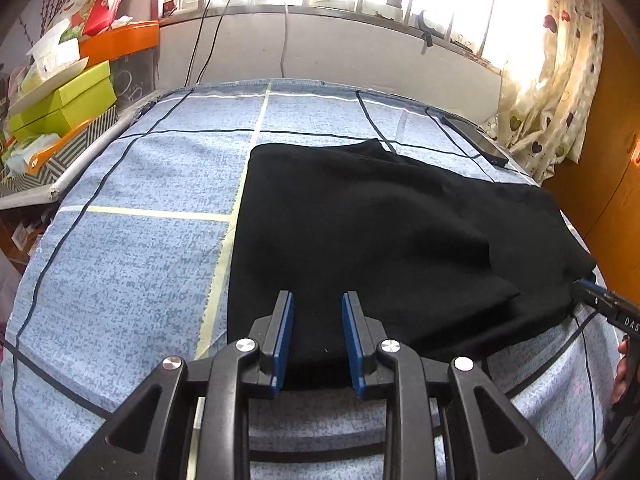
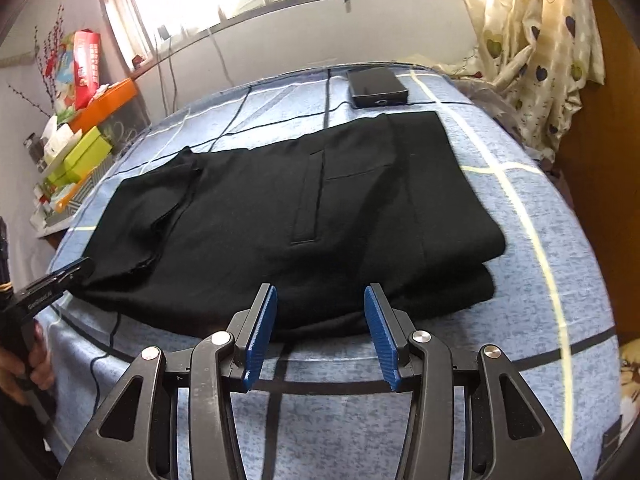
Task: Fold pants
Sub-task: 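Move the right tool to the trouser stack edge and grasp it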
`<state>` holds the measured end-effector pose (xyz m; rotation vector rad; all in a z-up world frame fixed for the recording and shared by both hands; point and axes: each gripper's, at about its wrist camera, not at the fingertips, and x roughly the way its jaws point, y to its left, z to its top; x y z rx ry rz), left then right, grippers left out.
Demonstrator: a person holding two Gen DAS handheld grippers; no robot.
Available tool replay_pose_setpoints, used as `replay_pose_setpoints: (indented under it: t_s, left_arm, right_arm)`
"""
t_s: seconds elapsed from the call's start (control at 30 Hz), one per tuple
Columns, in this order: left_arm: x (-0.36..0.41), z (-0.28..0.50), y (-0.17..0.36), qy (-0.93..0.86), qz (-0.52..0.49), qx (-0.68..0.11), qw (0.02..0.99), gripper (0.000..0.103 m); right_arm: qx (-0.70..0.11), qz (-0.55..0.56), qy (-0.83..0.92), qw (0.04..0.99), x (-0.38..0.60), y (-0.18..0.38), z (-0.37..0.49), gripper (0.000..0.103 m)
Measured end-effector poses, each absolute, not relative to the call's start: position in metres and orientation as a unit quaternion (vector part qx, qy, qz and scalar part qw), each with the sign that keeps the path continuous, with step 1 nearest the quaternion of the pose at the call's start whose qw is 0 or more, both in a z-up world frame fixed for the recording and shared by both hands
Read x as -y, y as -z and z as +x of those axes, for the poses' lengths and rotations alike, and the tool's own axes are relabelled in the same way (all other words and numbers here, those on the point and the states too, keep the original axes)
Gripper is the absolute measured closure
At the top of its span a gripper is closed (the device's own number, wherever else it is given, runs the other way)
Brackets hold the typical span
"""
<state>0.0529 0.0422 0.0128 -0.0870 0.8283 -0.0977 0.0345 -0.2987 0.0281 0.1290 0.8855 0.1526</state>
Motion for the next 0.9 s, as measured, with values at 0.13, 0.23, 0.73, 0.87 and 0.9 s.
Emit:
replay_pose_setpoints:
  t_s: [0.13,0.23,0.73,0.87,0.9]
  left_arm:
    - [-0.042,0.046,-0.013,0.051,-0.046,-0.4,0.914,0.075]
    - [-0.042,0.042,-0.012,0.053,-0.05,-0.399,0.914,0.075]
    - [-0.041,0.03,-0.013,0.05,-0.047,-0.395,0.916,0.074]
    - [-0.043,0.023,-0.013,0.05,-0.067,-0.395,0.915,0.074]
    - [-0.044,0.021,-0.013,0.05,-0.071,-0.394,0.915,0.074]
  right_arm:
    - [-0.428,0.058,-0.069,0.899,0.298,-0.029,0.029,0.056]
    - [-0.428,0.061,-0.067,0.899,0.299,-0.03,0.026,0.056]
    - [-0.425,0.106,-0.049,0.897,0.33,-0.027,0.009,0.05]
    - [-0.42,0.14,-0.05,0.895,0.344,-0.026,0.008,0.042]
    - [-0.418,0.149,-0.05,0.895,0.347,-0.026,0.008,0.042]
